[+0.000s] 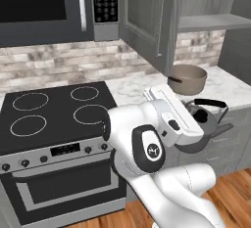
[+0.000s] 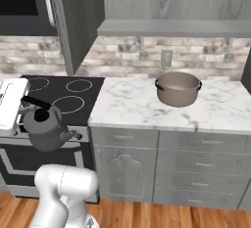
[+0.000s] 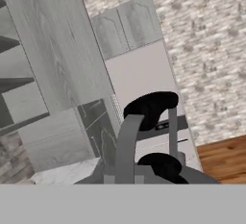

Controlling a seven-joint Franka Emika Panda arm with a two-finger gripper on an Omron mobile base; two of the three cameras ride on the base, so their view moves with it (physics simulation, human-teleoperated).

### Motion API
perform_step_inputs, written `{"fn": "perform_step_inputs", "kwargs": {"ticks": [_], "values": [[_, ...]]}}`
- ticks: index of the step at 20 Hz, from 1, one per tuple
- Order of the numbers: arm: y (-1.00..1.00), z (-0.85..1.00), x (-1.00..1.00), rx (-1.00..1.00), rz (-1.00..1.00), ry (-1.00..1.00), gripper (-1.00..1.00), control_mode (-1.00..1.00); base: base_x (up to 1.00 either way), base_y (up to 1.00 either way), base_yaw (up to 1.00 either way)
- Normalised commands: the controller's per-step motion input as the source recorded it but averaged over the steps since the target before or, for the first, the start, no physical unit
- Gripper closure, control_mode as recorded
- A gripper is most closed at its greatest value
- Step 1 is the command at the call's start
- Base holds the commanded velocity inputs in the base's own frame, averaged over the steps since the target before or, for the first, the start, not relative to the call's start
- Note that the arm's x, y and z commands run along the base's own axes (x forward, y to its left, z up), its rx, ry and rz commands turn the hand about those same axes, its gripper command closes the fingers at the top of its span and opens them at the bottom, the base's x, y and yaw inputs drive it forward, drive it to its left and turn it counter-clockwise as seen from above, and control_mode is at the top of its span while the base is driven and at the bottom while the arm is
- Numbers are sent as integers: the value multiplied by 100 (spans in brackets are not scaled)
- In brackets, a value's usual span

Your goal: Pick the kettle from the cabinet and place it on a stove burner. Then pick the pot from the counter and place it on another stove burner. Finally, turn both burners on.

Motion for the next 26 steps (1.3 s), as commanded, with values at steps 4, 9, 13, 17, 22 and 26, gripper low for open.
{"fn": "perform_step_inputs", "kwargs": {"ticks": [4,9,13,17,22,26], "values": [[0,0,0,0,0,0,100,100,0,60,-8],[0,0,0,0,0,0,100,100,7,57,-7],[0,0,0,0,0,0,100,100,36,47,-1],[0,0,0,0,0,0,100,100,42,37,0],[0,0,0,0,0,0,100,100,40,28,0],[0,0,0,0,0,0,100,100,41,32,0]]}}
